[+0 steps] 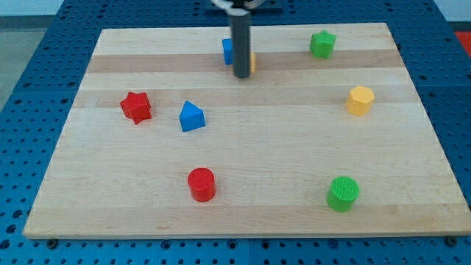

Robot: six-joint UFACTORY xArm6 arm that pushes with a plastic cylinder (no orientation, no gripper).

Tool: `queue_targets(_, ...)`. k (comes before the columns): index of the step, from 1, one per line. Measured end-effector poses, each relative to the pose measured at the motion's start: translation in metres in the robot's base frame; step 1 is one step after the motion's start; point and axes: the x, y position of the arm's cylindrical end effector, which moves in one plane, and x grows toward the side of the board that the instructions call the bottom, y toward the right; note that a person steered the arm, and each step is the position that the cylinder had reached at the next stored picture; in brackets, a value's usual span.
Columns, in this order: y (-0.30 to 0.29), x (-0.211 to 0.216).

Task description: Slide yellow heart slightly down

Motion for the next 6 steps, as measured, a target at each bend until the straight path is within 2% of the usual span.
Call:
queue_targets(2, 0.062, -0.012)
queue_targets(3, 0.058, -0.059)
queue_targets(4, 0.026, -0.061)
queue_targets(5, 0.006, -0.028)
queue_targets(6, 0.022, 0.01)
